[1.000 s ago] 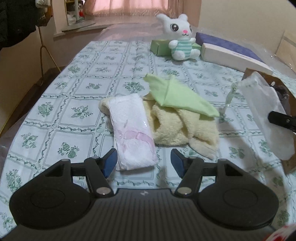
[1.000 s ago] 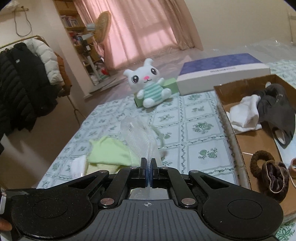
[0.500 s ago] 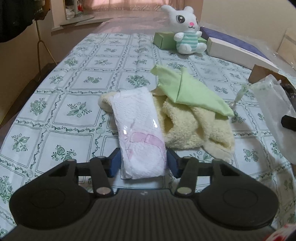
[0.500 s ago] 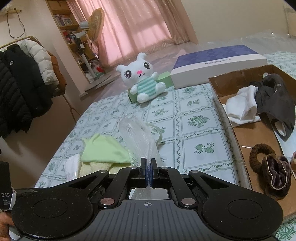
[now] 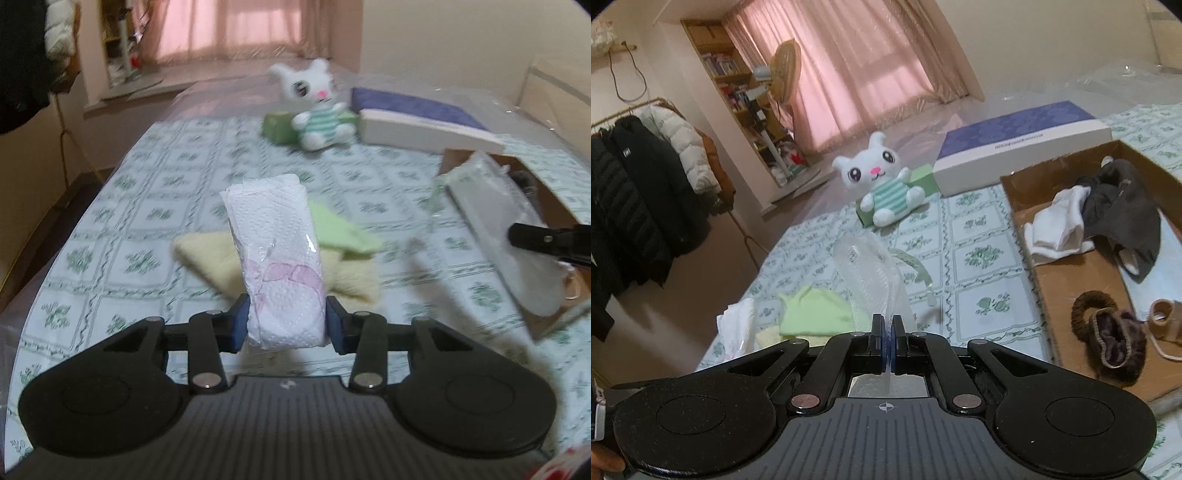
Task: Organize soft objects
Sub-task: 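Carry the pad and plastic bag into the box and open both grippers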
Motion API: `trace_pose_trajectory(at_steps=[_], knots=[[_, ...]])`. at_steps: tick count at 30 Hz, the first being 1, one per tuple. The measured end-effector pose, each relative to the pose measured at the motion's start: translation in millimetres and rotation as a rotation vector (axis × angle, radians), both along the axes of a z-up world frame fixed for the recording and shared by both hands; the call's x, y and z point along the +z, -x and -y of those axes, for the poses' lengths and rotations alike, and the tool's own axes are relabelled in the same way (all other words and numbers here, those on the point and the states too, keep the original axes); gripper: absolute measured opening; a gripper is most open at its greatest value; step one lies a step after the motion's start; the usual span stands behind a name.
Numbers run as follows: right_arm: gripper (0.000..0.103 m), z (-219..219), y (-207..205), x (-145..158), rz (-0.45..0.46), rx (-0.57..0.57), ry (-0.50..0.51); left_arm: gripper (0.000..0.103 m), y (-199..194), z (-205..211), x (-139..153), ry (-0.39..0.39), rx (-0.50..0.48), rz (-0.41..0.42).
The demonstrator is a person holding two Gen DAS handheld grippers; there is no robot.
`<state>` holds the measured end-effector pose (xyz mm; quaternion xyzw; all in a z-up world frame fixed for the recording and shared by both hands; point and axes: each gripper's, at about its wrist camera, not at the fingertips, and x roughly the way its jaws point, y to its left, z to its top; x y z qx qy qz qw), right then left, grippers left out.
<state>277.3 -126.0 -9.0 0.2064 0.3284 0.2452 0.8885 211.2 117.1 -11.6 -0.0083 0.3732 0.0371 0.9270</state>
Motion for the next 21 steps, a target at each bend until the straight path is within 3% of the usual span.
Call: trace_pose_trajectory(at_steps=[13, 21], knots=[[0.002, 70.3, 9.0, 31.4, 0.051, -0.122, -0.045, 0.04, -29.6, 103.8, 41.0, 0.036, -0.206, 0.076], [0.002, 129.4, -2.4, 34.9, 0.048, -0.224, -0.025, 0.04, -65.2, 181.8, 46.5, 0.054, -0.329, 0.074]])
